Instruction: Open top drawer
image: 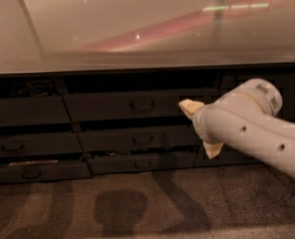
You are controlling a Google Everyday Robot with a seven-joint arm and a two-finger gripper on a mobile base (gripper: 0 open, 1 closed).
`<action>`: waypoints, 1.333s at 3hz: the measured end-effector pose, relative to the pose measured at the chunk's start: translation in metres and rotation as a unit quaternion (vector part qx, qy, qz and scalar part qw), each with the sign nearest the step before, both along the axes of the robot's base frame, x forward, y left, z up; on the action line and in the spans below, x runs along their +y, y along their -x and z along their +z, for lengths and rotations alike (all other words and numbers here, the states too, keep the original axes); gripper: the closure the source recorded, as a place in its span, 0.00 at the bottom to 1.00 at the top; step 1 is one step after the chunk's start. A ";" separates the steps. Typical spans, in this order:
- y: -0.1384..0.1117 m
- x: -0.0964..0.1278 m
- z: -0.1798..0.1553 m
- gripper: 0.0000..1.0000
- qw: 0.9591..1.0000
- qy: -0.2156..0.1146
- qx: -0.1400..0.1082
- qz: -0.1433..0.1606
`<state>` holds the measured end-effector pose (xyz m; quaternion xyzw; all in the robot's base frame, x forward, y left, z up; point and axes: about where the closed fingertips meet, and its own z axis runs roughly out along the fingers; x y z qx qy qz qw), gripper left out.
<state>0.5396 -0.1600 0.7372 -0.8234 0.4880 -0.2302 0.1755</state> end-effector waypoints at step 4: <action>-0.068 -0.019 -0.010 0.00 0.999 -0.007 0.004 -0.033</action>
Offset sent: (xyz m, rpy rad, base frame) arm 0.0005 0.0059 -0.0081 0.0105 -0.0354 0.0288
